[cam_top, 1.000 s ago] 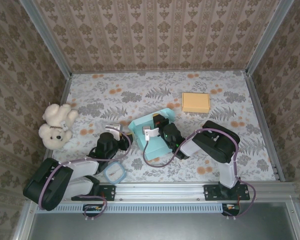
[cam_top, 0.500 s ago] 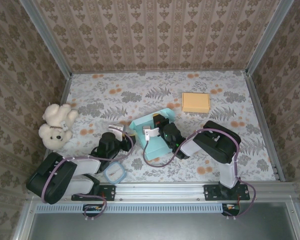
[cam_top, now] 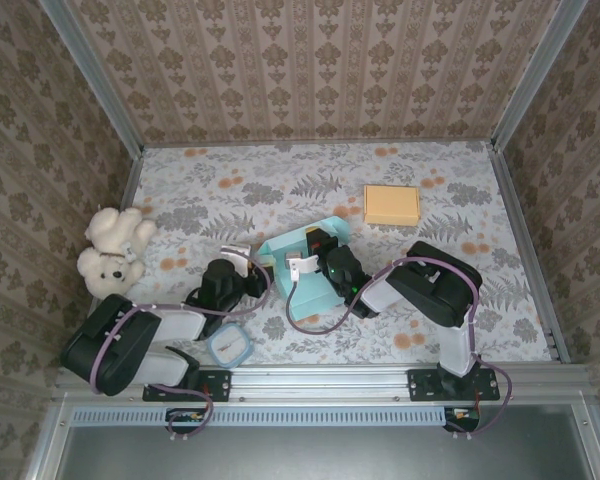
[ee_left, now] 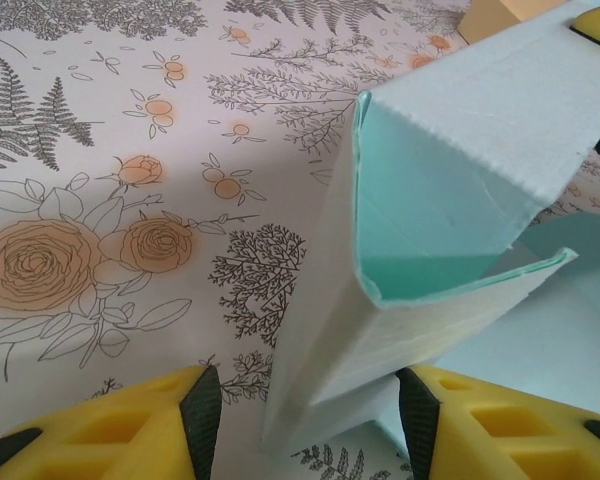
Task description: Fold the paper box
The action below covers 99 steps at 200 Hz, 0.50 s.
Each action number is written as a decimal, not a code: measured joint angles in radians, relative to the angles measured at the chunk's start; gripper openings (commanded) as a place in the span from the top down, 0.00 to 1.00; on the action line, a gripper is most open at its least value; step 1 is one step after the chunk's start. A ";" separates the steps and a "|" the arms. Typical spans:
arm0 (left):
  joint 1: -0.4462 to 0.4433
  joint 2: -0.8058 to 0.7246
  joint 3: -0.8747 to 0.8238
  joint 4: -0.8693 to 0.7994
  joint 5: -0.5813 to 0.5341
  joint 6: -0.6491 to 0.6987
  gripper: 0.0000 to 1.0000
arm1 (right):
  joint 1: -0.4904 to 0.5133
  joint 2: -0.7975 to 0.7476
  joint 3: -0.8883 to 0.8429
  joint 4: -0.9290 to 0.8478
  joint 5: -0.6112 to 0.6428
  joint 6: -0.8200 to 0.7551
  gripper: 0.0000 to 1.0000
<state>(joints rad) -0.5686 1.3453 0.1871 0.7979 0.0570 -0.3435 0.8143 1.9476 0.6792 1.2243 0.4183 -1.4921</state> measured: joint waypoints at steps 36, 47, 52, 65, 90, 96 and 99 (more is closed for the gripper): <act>-0.017 0.046 0.019 0.030 0.000 -0.002 0.50 | 0.000 -0.001 0.000 -0.002 0.000 0.000 1.00; -0.030 0.063 0.027 0.044 0.003 0.000 0.54 | 0.000 -0.001 0.000 -0.002 0.000 0.001 1.00; -0.036 0.070 0.031 0.050 0.004 0.001 0.56 | 0.000 -0.001 0.000 -0.002 0.000 0.003 1.00; -0.055 0.089 0.037 0.072 0.007 0.006 0.60 | 0.000 -0.001 0.000 -0.002 0.000 0.003 1.00; -0.080 0.117 0.046 0.105 0.001 0.013 0.63 | 0.000 -0.001 0.000 -0.003 0.000 0.003 1.00; -0.082 0.123 0.047 0.111 -0.003 0.014 0.64 | 0.000 -0.001 0.000 -0.003 0.000 0.003 1.00; -0.083 0.126 0.047 0.114 -0.005 0.016 0.64 | 0.000 -0.001 0.000 -0.003 0.000 0.003 1.00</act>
<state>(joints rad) -0.6514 1.4712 0.2344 0.9115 0.0517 -0.3275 0.8143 1.9465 0.6796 1.2217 0.4187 -1.4891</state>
